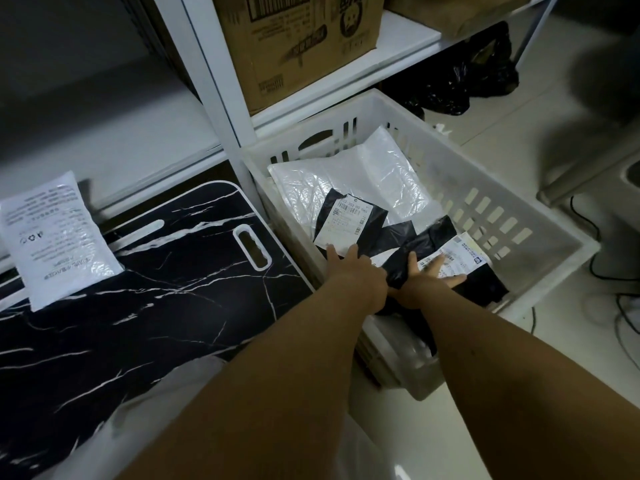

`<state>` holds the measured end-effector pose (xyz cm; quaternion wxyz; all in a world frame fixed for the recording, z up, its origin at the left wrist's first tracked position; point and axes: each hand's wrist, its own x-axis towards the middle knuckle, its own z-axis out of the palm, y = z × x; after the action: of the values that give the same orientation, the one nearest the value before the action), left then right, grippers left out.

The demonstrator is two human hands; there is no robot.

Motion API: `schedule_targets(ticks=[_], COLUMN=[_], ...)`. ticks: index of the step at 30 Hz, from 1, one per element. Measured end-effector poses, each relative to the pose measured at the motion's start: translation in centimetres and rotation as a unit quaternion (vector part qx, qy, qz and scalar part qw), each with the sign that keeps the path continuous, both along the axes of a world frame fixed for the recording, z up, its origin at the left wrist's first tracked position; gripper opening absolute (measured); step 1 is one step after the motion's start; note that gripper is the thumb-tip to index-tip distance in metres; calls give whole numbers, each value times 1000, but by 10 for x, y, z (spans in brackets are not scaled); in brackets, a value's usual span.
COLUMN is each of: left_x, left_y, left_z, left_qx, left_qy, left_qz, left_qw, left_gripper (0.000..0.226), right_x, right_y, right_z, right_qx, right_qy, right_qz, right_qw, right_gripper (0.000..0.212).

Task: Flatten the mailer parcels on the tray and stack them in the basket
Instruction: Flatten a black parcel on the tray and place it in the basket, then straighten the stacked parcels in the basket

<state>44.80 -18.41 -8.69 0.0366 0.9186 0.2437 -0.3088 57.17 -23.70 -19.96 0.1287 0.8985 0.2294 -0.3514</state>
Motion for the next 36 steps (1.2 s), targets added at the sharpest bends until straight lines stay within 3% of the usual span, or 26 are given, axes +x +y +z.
schedule_targets(ticks=[9, 17, 20, 24, 29, 33, 36], left_x=[4, -11, -20, -65, -167, -258, -311], left_y=[-8, 7, 27, 62, 106, 123, 133], left_z=[6, 32, 57, 96, 99, 80, 65], left_qx=[-22, -74, -98, -57, -8, 14, 24], left_qy=[-49, -161, -192, -206, -192, -149, -149], left_qz=[-7, 64, 94, 131, 230, 339, 407], left_qw=[999, 982, 972, 968, 954, 929, 901], left_gripper=[49, 47, 39, 41, 38, 39, 40], right_x=[-3, -8, -16, -59, -136, -209, -261], right_y=[7, 29, 49, 91, 141, 182, 207], right_z=[3, 83, 121, 175, 242, 256, 234], right_qx=[-17, 131, 224, 229, 253, 235, 232], right_qy=[-9, -78, -50, -20, 38, 88, 118], right_qz=[-14, -57, 19, 157, 297, 358, 395], right_qw=[1000, 987, 973, 960, 920, 899, 881], right_gripper=[108, 45, 25, 31, 36, 42, 40])
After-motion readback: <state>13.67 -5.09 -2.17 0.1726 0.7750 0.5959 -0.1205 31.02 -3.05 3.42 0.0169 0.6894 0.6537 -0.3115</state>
